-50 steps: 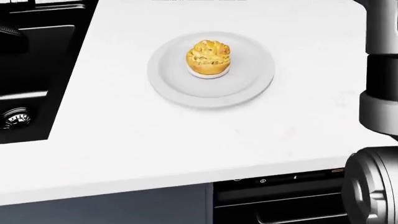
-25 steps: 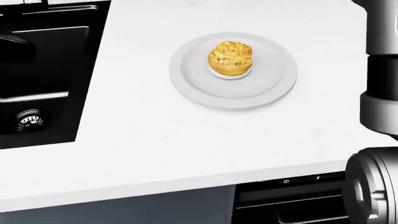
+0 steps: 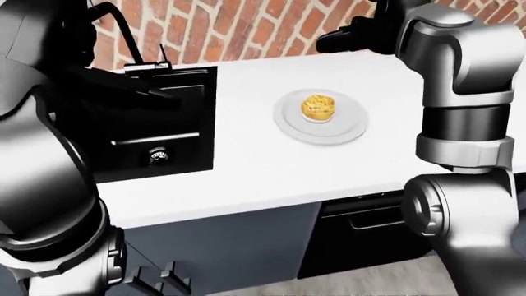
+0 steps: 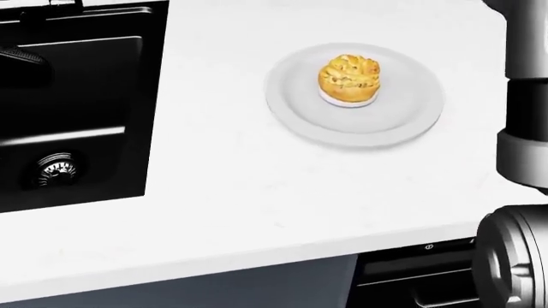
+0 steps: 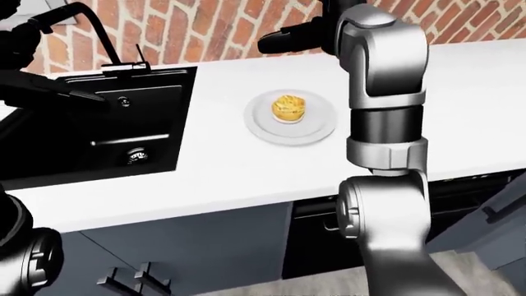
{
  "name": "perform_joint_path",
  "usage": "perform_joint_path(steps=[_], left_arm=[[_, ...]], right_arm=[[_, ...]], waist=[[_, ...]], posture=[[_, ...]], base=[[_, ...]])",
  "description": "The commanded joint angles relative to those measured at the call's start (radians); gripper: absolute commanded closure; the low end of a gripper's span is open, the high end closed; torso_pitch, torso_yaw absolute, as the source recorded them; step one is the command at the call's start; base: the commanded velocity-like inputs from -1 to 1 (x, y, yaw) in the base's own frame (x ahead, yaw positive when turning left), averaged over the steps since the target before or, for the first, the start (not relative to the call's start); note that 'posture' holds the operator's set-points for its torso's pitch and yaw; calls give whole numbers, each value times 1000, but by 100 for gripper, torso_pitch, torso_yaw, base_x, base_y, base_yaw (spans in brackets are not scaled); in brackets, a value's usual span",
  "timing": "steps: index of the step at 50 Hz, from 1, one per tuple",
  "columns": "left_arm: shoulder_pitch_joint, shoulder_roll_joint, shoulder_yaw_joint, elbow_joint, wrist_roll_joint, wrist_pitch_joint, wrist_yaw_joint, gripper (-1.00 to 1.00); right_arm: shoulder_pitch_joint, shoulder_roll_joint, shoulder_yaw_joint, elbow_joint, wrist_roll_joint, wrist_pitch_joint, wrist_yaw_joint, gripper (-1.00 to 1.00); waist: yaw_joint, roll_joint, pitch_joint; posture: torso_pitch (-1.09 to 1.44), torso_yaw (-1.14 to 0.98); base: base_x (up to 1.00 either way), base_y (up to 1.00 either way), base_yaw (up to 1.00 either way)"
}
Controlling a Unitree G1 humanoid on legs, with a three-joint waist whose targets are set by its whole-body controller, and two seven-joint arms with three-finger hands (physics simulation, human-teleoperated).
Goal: Place the pastries on the plates.
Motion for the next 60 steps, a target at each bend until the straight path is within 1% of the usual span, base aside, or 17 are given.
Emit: perform_joint_path(steps=[1, 7, 10, 11, 18, 23, 29, 34, 36, 37, 38, 40, 46, 50, 53, 55, 60], left_arm=[[-33, 20, 28, -12, 21, -22, 9, -100], [-22, 6, 41, -9, 21, -44, 11, -100], [-28, 10, 41, -10, 21, -37, 6, -100], [-29, 10, 40, -10, 22, -36, 6, -100], [-40, 19, 32, -12, 26, -22, -3, -100], [-41, 17, 30, -14, 30, -22, -4, -100], [-34, 9, 33, -13, 33, -32, -2, -100], [-27, 2, 37, -8, 35, -43, 2, -100], [-28, 3, 36, -9, 36, -41, 0, -100], [-30, 6, 34, -10, 38, -38, -2, -100], [-30, 7, 32, -11, 38, -36, -4, -100], [-31, 10, 31, -13, 41, -32, -7, -100], [-28, 2, 39, -10, 41, -41, -7, -100], [-27, 0, 40, -9, 41, -43, -6, -100], [-23, -6, 43, -7, 41, -52, -2, -100], [-21, -8, 45, -6, 40, -55, 1, -100], [-22, -6, 45, -8, 40, -53, -1, -100]], right_arm=[[-51, -1, 5, -39, 7, -24, 0, -100], [-51, -1, 7, -39, 10, -21, 0, -100], [-52, -1, 8, -34, 9, -26, 1, -100], [-51, -1, 9, -32, 8, -27, 2, -100], [-51, -1, 6, -27, 8, -33, 4, -100], [-52, -2, 6, -27, 10, -32, 5, -100], [-46, 0, 4, -26, 13, -39, 5, -100], [-52, 0, 5, -27, 15, -32, 2, -100], [-50, 0, 5, -27, 16, -34, 2, -100], [-53, -1, 5, -27, 16, -30, 1, -100], [-52, -1, 5, -28, 16, -30, 1, -100], [-55, -1, 3, -32, 18, -24, -1, -100], [-52, -1, 3, -30, 20, -26, -7, -100], [-54, 0, 0, -32, 25, -25, -10, -100], [-50, -2, 1, -29, 26, -34, -9, -100], [-49, -2, 2, -31, 27, -33, -10, -100], [-53, -4, 0, -28, 29, -32, -15, -100]], waist=[[12, -9, -37], [15, 47, -19], [5, 138, -36], [3, 116, -37], [1, 65, -20], [7, -19, -21], [12, -6, -37], [11, 48, -20], [4, 104, -29], [3, 153, -41], [1, 108, -35], [3, 114, -29], [1, 60, -18], [1, 37, -35], [5, -5, -38], [9, 10, -36], [17, 0, -56]], posture=[[0, 0], [0, 0], [0, 0], [0, 0], [0, 0], [0, 0], [0, 0], [0, 0], [0, 0], [0, 0], [0, 0], [0, 0], [0, 0], [0, 0], [0, 0], [0, 0], [0, 0]], base=[[0, 19, 0], [0, 20, 0], [0, 20, 0], [0, 20, 0], [0, 22, 0], [0, 31, 0], [0, 31, 0], [0, 31, 0], [0, 31, 0], [0, 30, 0], [0, 31, 0], [0, 31, 0], [-1, 31, 0], [-16, 29, 0], [-17, 25, 0], [-16, 23, 0], [-24, 19, 0]])
